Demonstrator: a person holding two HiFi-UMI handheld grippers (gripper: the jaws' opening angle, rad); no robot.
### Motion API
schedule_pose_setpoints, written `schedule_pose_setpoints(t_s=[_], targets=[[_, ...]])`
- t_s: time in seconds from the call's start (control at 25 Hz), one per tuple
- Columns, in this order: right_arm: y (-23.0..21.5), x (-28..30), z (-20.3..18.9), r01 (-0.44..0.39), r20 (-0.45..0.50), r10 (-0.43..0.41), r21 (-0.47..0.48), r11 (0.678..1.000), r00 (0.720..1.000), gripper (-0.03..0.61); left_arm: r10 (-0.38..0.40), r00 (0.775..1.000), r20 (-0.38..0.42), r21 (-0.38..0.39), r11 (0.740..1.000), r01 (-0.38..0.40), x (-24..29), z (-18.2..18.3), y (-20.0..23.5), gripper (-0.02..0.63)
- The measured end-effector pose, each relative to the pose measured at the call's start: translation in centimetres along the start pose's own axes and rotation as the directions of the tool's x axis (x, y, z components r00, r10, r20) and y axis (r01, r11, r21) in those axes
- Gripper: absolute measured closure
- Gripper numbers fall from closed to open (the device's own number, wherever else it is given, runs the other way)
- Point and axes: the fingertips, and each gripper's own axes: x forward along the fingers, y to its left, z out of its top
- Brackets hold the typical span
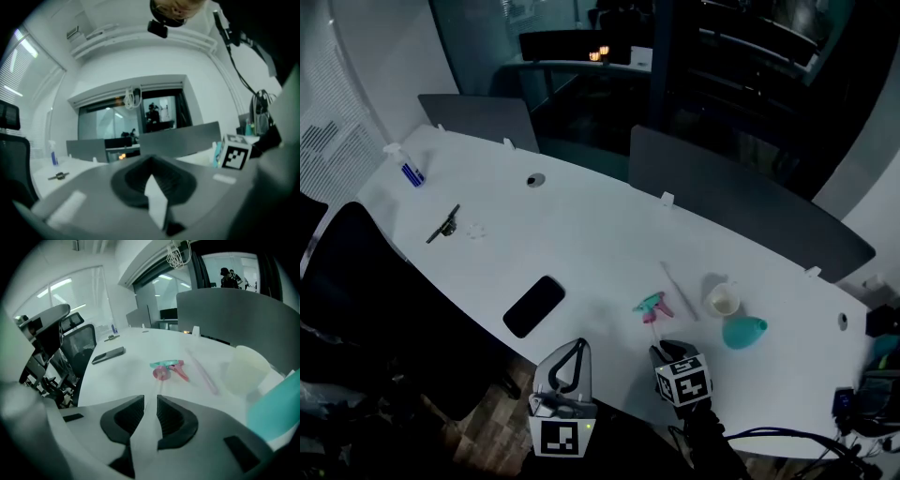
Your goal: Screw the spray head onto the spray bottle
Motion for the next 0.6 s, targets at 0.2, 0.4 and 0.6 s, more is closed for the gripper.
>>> schedule_pose_setpoints(t_s=[0.2,0.4,0.6], targets=[[0.2,0.9,-0.5,0.008,-0.026,-0.008,0.015,1.0,1.0,0.547,-0.017,1.0,0.007,-0.03,0.999,0.017,1.1,-0.7,1.0,0.609],[0.6,-1.0,1.6,0.007,0.115,-0.009,0.021,1.0,0.993,0.555,-0.062,0.998,-0.027,-0.178,0.982,0.056,2.8,-1.5,0.6,0.609],[1.2,-5.8,6.9,0.11,0.438,-0.047,-0.12,0.987,0.898,0.557,-0.254,0.964,-0.081,-0.475,0.86,0.187,5.3,-3.1,-1.7,0.472]])
